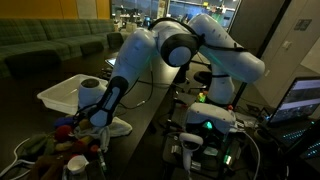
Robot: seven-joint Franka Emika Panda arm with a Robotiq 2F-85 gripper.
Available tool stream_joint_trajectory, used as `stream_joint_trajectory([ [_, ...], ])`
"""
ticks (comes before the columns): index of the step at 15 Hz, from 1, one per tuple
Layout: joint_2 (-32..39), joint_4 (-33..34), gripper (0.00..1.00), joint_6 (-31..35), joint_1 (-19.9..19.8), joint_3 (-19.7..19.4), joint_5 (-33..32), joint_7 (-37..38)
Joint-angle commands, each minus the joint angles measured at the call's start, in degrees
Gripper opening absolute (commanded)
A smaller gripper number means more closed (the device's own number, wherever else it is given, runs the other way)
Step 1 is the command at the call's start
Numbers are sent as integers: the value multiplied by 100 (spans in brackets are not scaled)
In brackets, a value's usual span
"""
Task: Use the cloth to push the objects on the counter to the left, then put it in the box
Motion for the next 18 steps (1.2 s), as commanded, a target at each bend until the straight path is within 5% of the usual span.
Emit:
stream_joint_trajectory([
  [1, 177, 332, 7, -65, 155, 4, -210, 313],
  [6, 200, 313, 7, 20, 394, -217, -408, 424],
  [18, 565, -162, 8, 396, 479, -1431, -541, 799],
])
